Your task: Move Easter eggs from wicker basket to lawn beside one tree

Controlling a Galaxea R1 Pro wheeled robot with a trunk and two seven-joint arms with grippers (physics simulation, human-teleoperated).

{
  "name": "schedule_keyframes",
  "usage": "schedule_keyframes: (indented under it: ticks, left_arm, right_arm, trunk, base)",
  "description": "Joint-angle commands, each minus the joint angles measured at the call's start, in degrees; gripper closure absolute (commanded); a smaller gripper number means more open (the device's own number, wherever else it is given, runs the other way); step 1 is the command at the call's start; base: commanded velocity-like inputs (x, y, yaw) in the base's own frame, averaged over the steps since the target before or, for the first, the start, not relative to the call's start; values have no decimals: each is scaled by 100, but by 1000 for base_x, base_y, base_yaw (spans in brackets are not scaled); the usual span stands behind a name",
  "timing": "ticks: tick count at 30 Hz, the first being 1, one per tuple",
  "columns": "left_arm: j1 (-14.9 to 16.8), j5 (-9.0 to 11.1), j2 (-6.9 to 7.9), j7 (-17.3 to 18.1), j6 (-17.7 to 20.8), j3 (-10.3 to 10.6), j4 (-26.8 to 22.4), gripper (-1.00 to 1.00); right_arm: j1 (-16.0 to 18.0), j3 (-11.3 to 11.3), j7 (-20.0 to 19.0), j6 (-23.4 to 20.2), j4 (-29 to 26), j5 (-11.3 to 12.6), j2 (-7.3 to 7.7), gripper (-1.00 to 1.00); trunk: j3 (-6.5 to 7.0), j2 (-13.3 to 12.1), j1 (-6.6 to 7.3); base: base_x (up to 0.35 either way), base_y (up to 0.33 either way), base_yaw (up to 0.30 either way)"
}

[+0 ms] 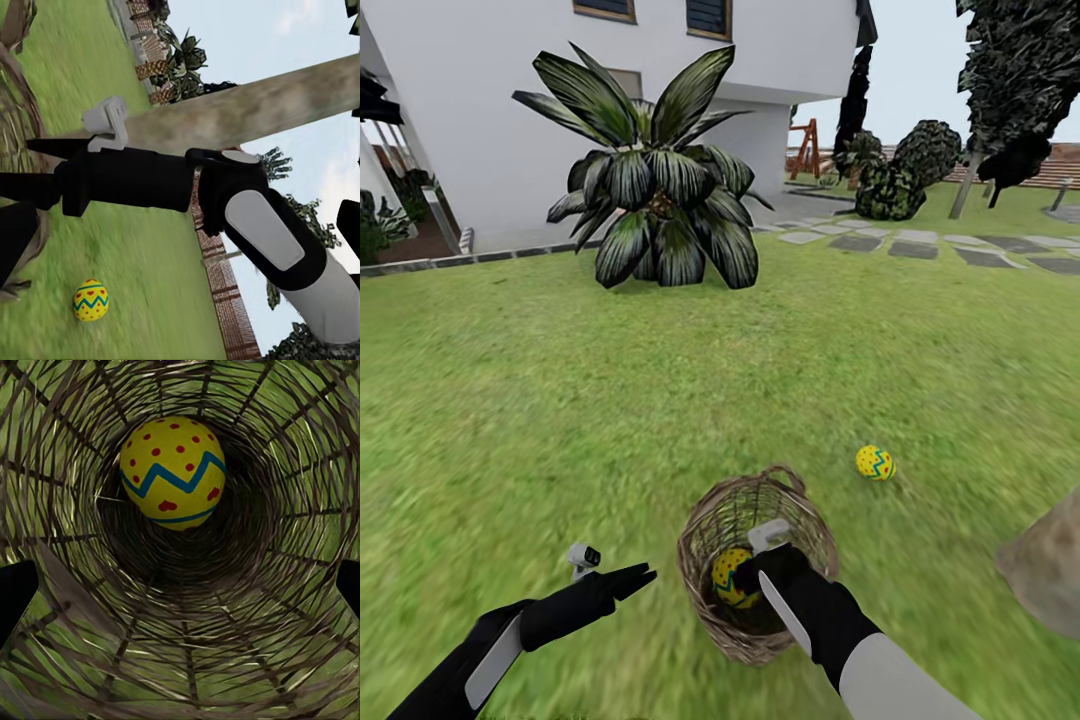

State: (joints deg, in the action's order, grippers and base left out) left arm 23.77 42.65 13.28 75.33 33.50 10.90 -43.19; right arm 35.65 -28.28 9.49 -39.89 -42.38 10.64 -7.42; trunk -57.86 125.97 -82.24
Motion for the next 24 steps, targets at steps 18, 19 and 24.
schedule_keyframes:
  ticks: [18,19,24]
  left_arm:
    - [5,47,8,5,60,27,3,-100]
    - [5,48,8,6,60,26,3,-100]
    - [5,51,8,7,60,26,4,-100]
  right_arm:
    - [4,-20,52,-13,-6,61,5,-100]
    - [4,-20,52,-12,-3,61,5,-100]
    - [4,-20,52,-9,1,61,11,-100]
  trunk:
    - [-139,2,1]
    - [-146,2,1]
    - [-181,2,1]
  base:
    - [64,-53,152]
    - [31,-26,-82]
    - [9,-8,-143]
